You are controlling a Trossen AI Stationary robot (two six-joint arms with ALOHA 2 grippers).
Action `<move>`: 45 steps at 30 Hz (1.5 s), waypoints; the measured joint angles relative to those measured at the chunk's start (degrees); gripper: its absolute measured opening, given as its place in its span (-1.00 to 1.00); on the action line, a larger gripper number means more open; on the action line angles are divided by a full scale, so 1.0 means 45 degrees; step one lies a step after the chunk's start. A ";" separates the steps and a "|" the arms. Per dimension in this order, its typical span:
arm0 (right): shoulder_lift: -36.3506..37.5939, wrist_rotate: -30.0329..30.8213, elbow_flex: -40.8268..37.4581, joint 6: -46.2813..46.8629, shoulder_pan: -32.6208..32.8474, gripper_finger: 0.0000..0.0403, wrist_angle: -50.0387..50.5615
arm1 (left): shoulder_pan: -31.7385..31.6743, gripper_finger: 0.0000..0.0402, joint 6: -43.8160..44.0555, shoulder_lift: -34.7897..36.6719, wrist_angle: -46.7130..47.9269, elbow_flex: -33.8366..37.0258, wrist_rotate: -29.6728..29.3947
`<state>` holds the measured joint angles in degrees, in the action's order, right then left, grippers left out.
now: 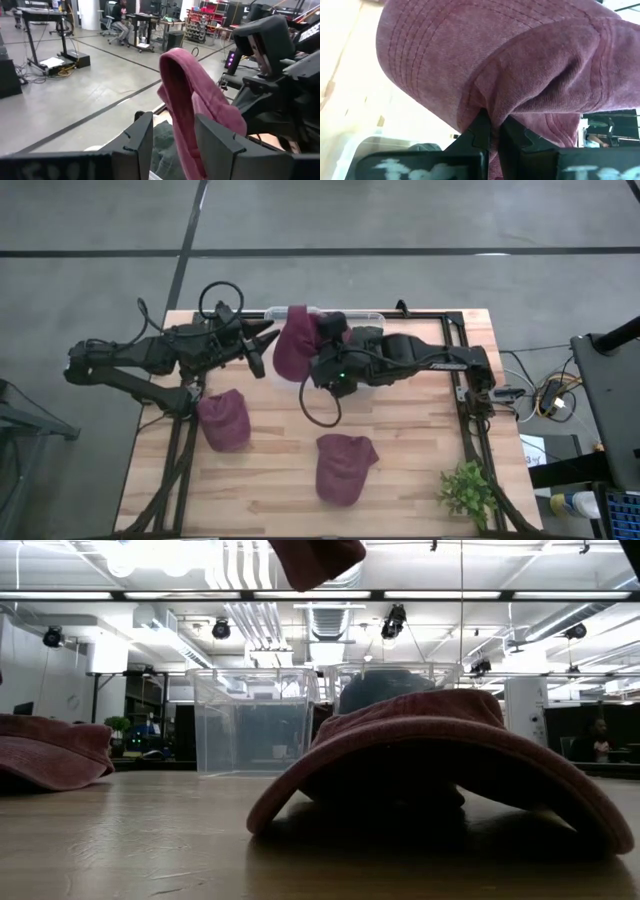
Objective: Pick & Place hat
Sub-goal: Put the right red cap into the left transparent bin
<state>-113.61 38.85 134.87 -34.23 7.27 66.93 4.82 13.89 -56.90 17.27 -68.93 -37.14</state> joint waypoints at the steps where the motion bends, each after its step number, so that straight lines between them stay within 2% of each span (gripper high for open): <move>1: -0.0007 0.0005 -0.0002 -0.0017 0.0008 -0.94 0.0001 | 0.0000 -0.31 0.0076 -0.0002 0.0002 0.0000 0.0050; 14: -0.0022 0.0029 -0.0024 -0.0109 0.0024 -0.94 0.0085 | -0.0034 -0.31 0.1510 -0.0263 -0.0061 0.0010 0.1011; 32: -0.0022 0.0082 -0.0024 -0.0167 0.0024 -0.94 0.0036 | -0.0029 -0.31 0.1812 0.0742 0.0005 0.0046 0.1105; 45: -0.0022 0.0078 -0.0024 -0.0396 0.0024 -0.94 -0.0002 | -0.0058 -0.31 0.2594 0.0026 0.0168 0.0204 0.1413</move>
<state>-113.71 39.20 134.76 -36.01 7.38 66.92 4.56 25.56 -56.79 18.02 -68.01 -30.79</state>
